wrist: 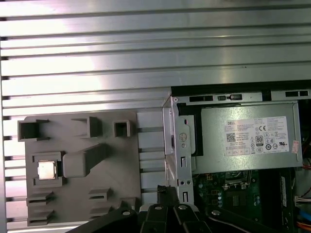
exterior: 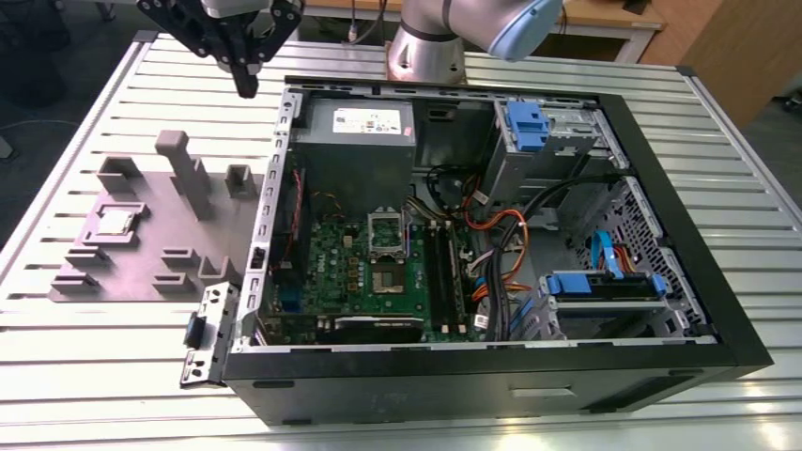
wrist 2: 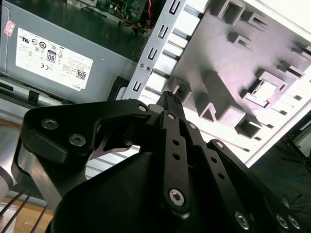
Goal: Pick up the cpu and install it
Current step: 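Reach for the cpu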
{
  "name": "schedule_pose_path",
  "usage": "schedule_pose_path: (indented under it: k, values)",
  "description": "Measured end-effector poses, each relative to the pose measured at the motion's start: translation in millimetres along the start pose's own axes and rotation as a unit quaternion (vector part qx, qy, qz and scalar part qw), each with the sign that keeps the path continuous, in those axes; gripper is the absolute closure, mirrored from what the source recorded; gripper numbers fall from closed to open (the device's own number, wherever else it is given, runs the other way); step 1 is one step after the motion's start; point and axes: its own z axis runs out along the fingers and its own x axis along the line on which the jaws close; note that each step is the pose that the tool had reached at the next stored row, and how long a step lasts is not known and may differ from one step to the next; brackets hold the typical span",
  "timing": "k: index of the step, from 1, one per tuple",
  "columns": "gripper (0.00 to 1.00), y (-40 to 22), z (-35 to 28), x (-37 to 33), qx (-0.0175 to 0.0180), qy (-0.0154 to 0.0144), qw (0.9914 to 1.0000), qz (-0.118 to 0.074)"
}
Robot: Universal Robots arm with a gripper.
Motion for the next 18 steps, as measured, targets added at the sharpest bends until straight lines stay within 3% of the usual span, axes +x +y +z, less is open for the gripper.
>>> schedule_pose_path:
  k: [18]
  values:
    - [0.89,-0.3,-0.1,4.5,0.0000,0.0001,1.00000,0.000]
